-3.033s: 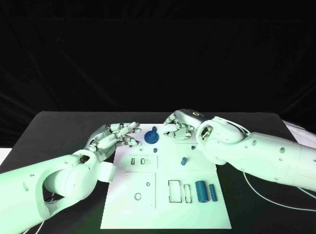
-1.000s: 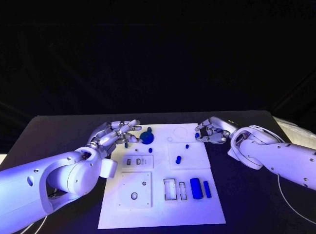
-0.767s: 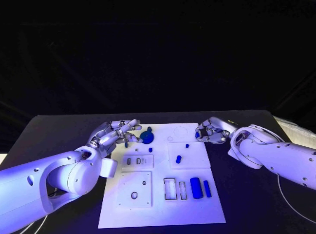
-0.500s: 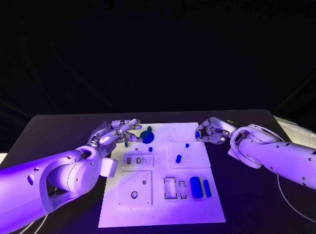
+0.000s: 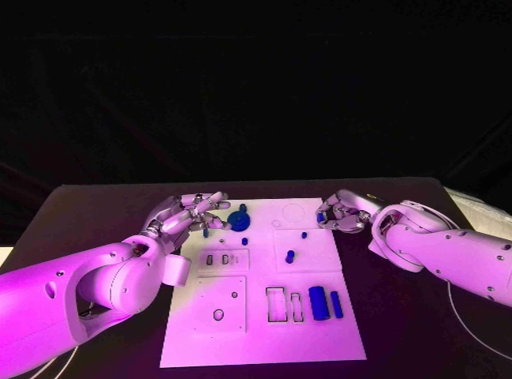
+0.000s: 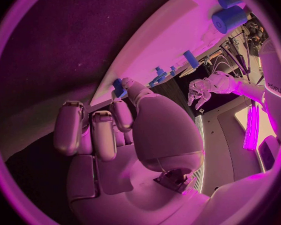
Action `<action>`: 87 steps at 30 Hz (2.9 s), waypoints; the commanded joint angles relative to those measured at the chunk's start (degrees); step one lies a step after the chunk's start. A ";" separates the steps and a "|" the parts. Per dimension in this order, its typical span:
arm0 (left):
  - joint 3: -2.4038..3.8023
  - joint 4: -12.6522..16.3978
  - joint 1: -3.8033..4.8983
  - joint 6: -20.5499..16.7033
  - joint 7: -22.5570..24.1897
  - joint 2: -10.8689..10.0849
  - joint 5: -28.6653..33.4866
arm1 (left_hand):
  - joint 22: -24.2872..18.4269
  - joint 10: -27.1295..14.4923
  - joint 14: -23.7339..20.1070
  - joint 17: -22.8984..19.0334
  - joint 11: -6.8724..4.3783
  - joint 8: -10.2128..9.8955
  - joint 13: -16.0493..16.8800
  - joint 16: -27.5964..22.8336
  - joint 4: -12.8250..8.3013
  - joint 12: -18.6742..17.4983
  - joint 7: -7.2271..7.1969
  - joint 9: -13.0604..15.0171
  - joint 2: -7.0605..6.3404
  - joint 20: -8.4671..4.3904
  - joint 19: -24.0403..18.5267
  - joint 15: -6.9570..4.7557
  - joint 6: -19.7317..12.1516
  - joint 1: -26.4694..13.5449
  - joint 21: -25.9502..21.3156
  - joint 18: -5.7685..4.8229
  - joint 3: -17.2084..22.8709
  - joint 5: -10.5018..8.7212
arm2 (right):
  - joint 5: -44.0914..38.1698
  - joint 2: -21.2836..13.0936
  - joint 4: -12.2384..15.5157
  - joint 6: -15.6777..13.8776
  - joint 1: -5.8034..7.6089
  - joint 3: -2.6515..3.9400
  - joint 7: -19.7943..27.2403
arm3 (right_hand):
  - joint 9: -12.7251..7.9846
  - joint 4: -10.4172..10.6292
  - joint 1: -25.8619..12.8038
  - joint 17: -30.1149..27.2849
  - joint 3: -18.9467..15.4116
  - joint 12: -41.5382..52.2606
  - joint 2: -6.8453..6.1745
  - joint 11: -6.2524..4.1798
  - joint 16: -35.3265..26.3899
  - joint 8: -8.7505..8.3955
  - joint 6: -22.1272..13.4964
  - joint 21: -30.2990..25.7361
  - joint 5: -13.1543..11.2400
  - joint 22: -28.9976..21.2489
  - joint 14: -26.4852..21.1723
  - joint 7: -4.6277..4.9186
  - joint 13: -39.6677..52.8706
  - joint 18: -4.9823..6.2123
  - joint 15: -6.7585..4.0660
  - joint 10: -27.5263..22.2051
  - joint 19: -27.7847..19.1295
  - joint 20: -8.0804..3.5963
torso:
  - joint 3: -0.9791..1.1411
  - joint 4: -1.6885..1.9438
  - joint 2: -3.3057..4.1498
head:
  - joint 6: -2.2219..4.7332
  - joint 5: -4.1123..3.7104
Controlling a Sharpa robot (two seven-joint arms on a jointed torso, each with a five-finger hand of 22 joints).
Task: Assemble the parts on the task board
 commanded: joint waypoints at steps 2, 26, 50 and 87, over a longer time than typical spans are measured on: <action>0.02 0.12 0.02 1.15 0.63 0.03 0.01 | 0.05 -0.13 -0.40 0.05 -0.08 -0.28 0.04 0.06 -0.27 -0.10 0.00 0.02 -0.08 0.08 -0.31 0.15 0.01 0.54 0.21 0.55 0.00 0.03 | -0.50 0.17 -0.21 0.42 -0.06 -0.01 -0.85 | 0.05 -0.02 -0.17 5.96 0.24 0.33 0.41 -0.15 0.32 0.08 0.46 0.37 -0.40 0.01 4.22 -0.07 0.11 -0.99 -0.52 0.10 -0.07 -0.43 | -0.03 0.02 0.02 | -0.05 0.08; 0.02 0.10 0.02 1.06 0.57 -0.27 0.01 | 0.05 -0.13 -0.40 0.05 -0.08 -0.28 0.04 0.06 -0.27 -0.10 0.00 0.02 -0.08 0.08 -0.31 0.15 0.01 0.54 0.21 0.55 0.00 0.03 | 4.92 -0.11 4.31 -5.06 1.10 0.16 -2.81 | 1.46 -1.30 1.61 6.09 3.41 0.76 3.97 -1.92 0.28 2.28 5.60 0.41 -3.66 0.14 4.26 -2.18 0.70 -1.01 -1.99 0.92 0.05 -1.72 | 0.00 -0.05 -0.02 | -0.11 0.42; 0.04 -3.87 0.07 0.10 1.67 -0.93 1.59 | 0.14 -0.06 -1.21 0.04 -0.04 -0.29 0.00 -0.25 -0.62 -0.11 0.01 0.02 -0.23 0.19 -1.13 0.27 0.07 0.55 0.20 0.50 0.42 0.00 | -4.44 13.69 13.65 1.36 0.54 -1.02 -19.88 | 1.55 -1.34 1.02 5.38 3.74 -0.52 4.27 -1.87 -0.15 1.96 5.04 0.03 -3.77 -0.57 4.11 -2.08 -0.19 -0.90 -2.03 0.31 -0.24 -1.87 | -0.03 -0.02 0.12 | -1.11 2.66; 0.04 -3.60 0.09 0.04 1.87 -0.67 2.85 | -0.32 -0.11 -5.54 -1.17 0.45 -0.38 -0.14 -2.59 -1.06 -0.17 0.33 -0.01 -0.56 1.11 -5.07 1.24 0.04 -0.11 -1.09 0.38 1.56 -0.01 | -10.30 17.38 12.92 6.00 -1.97 -1.93 -24.17 | 1.83 -1.68 -0.44 5.13 3.18 -0.89 2.69 -1.80 -0.38 1.83 4.95 -0.22 -2.51 -0.92 4.07 -1.99 -0.33 -0.85 -2.00 0.23 -0.33 -1.88 | 0.06 -0.10 0.05 | -2.89 3.76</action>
